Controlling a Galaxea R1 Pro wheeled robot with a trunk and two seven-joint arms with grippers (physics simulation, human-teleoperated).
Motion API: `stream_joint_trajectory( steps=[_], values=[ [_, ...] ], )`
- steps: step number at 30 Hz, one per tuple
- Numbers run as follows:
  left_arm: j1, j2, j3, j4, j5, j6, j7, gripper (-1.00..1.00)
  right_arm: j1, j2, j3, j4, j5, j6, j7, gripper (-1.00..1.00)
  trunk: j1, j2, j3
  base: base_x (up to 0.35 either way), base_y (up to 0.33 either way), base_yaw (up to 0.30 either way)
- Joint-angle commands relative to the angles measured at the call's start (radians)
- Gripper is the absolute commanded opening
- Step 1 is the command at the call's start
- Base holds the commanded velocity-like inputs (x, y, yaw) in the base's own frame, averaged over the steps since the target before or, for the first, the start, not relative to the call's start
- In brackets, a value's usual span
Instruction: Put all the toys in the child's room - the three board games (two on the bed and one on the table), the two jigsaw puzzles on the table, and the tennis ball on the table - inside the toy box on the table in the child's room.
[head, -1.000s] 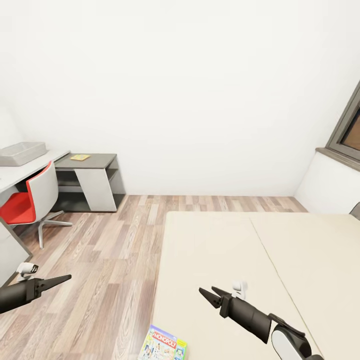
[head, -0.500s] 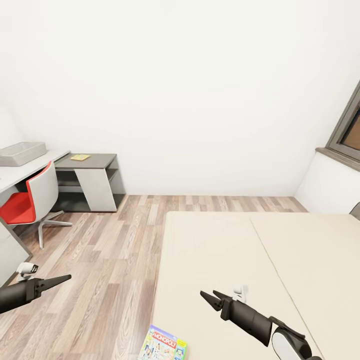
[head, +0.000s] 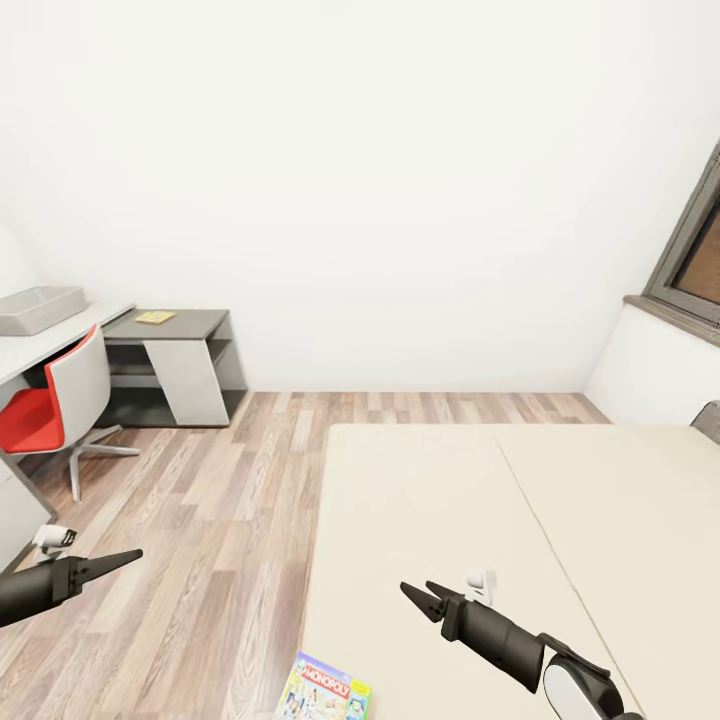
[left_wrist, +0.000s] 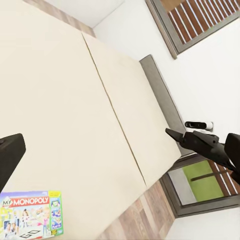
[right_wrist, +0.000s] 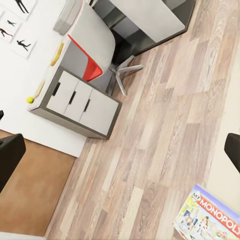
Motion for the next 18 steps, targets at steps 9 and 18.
stream_joint_trajectory(
  steps=[9,18],
  values=[
    [-0.001,0.000,0.000,0.000,0.000,0.011,-0.004,1.00,-0.001,0.000,0.001,0.000,-0.010,0.007,-0.003,1.00,0.001,-0.002,-0.001,0.000,0.000,-0.021],
    [-0.001,0.000,0.000,0.000,0.000,0.011,-0.005,1.00,-0.001,0.000,0.001,0.000,-0.010,0.007,-0.005,1.00,0.001,-0.002,-0.001,0.000,0.000,-0.002]
  ],
)
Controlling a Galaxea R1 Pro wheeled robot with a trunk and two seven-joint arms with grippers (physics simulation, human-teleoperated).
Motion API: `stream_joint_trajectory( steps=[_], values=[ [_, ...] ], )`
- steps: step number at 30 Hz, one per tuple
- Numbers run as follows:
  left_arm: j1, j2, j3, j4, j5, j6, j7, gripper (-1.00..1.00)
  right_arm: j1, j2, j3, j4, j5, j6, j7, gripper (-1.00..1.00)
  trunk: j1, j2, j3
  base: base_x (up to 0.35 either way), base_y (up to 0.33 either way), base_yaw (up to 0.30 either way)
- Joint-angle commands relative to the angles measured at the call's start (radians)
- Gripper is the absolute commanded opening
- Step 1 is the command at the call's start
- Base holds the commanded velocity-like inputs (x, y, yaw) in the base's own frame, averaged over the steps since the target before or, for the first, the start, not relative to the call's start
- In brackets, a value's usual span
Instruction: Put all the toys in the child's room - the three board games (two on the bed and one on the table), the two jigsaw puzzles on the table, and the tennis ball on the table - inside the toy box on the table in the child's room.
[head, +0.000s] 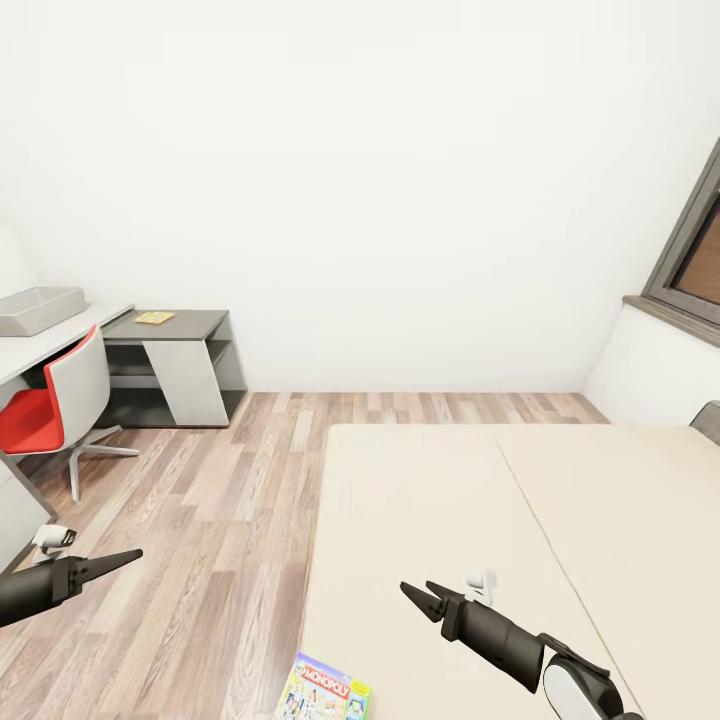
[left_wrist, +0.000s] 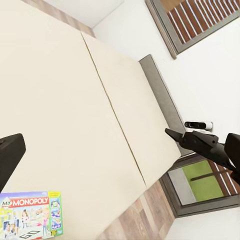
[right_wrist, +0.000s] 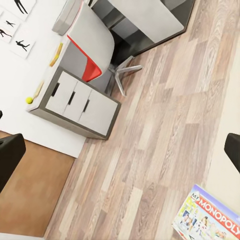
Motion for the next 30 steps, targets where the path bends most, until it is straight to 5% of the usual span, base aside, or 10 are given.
stream_joint_trajectory(
  steps=[1,16,30],
  values=[
    [-0.001,0.000,0.000,0.000,0.000,0.011,-0.004,1.00,-0.001,-0.001,0.001,-0.001,-0.010,0.007,-0.001,1.00,0.001,-0.002,-0.002,0.000,0.000,0.000],
    [-0.001,0.000,0.000,0.000,0.000,0.011,-0.004,1.00,-0.001,-0.001,0.001,-0.001,-0.010,0.007,-0.002,1.00,0.001,-0.002,-0.002,0.000,0.016,0.000],
    [-0.001,0.000,0.000,0.000,0.000,0.011,-0.003,1.00,-0.001,0.000,0.001,-0.001,-0.010,0.007,-0.003,1.00,0.001,-0.002,-0.002,0.000,0.174,0.000]
  ],
)
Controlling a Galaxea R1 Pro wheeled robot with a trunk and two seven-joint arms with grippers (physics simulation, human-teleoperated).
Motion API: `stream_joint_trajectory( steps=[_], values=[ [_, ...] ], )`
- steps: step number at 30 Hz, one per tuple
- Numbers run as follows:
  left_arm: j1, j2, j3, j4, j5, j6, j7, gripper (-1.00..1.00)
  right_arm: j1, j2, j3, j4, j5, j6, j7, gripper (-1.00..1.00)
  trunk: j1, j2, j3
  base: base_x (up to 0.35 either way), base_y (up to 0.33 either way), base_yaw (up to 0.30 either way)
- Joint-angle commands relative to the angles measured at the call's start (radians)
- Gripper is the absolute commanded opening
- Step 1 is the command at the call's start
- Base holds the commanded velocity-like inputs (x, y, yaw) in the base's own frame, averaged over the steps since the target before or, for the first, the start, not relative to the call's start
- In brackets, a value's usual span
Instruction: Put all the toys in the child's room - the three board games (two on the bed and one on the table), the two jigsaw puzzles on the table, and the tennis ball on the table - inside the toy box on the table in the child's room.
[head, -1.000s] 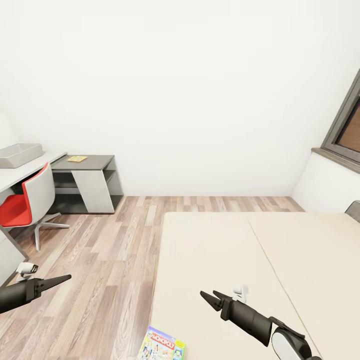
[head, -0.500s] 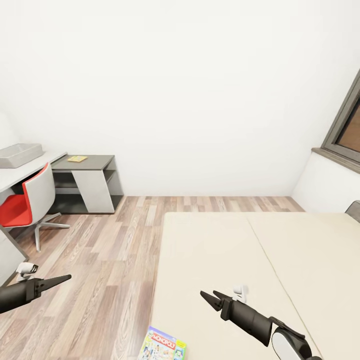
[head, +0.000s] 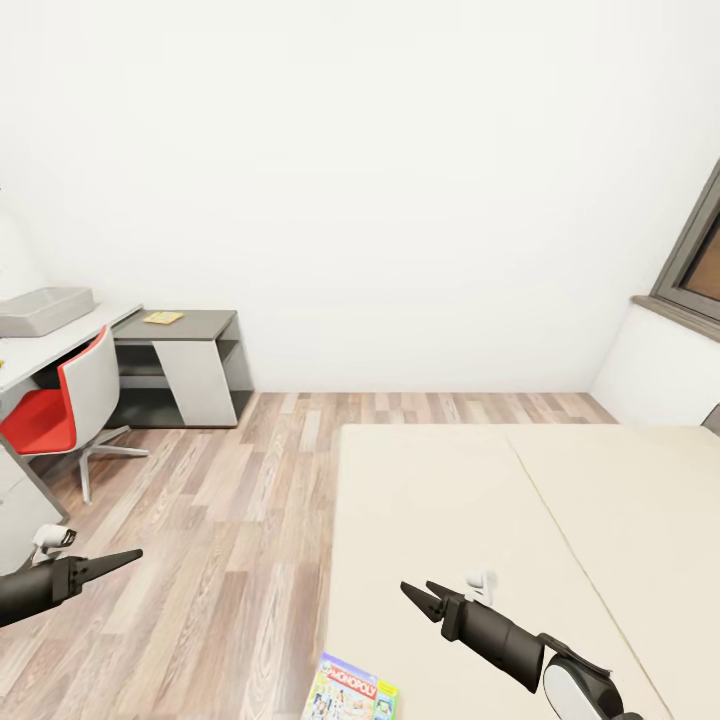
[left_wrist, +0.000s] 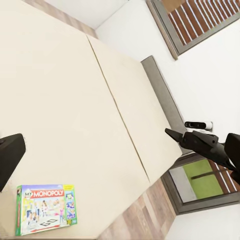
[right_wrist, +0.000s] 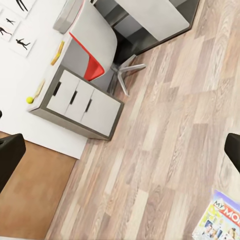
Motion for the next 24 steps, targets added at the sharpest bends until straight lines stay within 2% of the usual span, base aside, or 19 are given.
stream_joint_trajectory(
  steps=[1,24],
  values=[
    [-0.001,0.000,0.000,0.000,0.000,0.011,-0.004,1.00,-0.001,-0.001,0.001,-0.001,-0.010,0.007,-0.001,1.00,0.001,-0.002,-0.002,0.000,0.224,0.000],
    [-0.001,0.000,0.000,0.000,0.000,0.011,-0.004,1.00,-0.001,0.000,0.001,0.000,-0.010,0.006,-0.003,1.00,0.001,-0.002,-0.002,0.000,0.233,0.000]
  ],
)
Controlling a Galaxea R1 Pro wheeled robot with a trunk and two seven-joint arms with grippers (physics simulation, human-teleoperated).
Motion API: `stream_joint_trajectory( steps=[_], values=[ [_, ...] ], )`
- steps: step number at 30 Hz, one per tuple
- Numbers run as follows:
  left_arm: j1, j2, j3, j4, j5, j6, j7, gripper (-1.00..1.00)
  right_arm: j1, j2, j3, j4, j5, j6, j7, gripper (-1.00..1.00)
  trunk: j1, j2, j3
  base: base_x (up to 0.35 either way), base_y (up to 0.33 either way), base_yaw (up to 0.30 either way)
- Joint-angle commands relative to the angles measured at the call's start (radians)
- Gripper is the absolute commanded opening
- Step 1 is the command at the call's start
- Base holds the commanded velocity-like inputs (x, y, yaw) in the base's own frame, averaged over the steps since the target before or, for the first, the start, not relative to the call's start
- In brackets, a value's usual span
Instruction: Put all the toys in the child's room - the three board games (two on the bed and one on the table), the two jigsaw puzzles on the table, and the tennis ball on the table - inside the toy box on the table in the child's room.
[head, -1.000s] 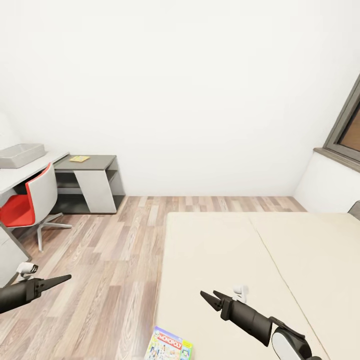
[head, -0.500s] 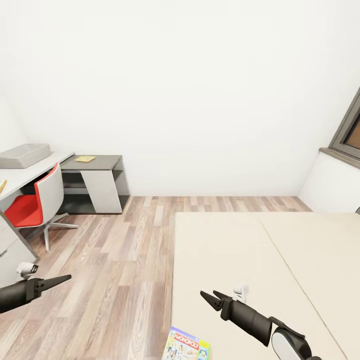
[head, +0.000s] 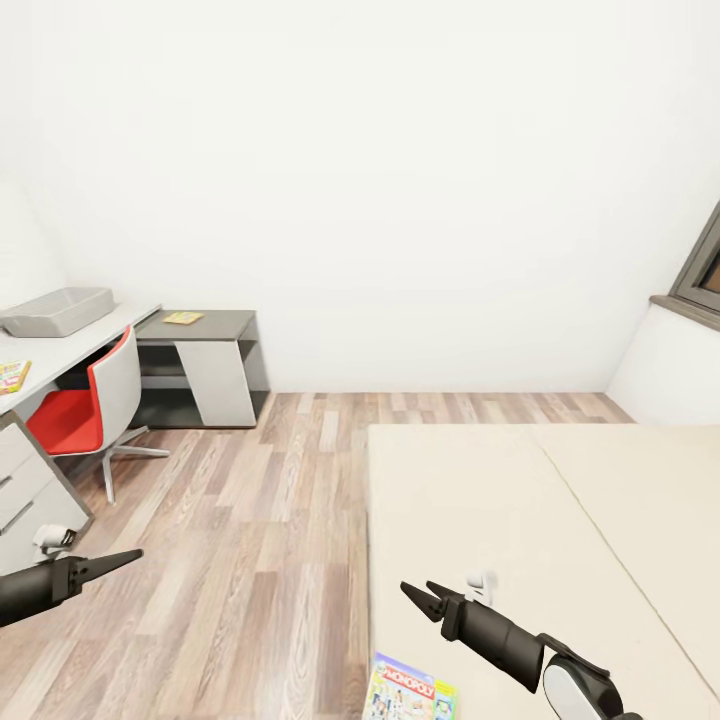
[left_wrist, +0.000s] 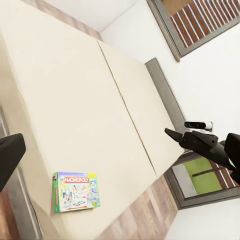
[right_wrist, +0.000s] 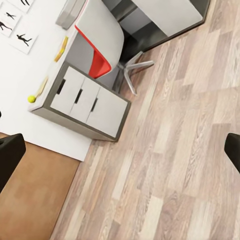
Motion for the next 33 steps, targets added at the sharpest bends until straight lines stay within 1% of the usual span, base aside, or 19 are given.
stream_joint_trajectory(
  steps=[1,33],
  values=[
    [-0.001,0.000,0.000,0.000,0.000,0.011,-0.004,1.00,-0.001,-0.001,0.001,-0.001,-0.011,0.007,-0.001,1.00,0.001,-0.002,-0.002,0.000,0.235,0.000],
    [-0.001,0.000,-0.001,0.000,-0.001,0.011,-0.004,1.00,-0.001,-0.001,0.001,0.000,-0.011,0.007,-0.002,1.00,0.001,-0.002,-0.002,0.000,0.235,0.000]
  ],
)
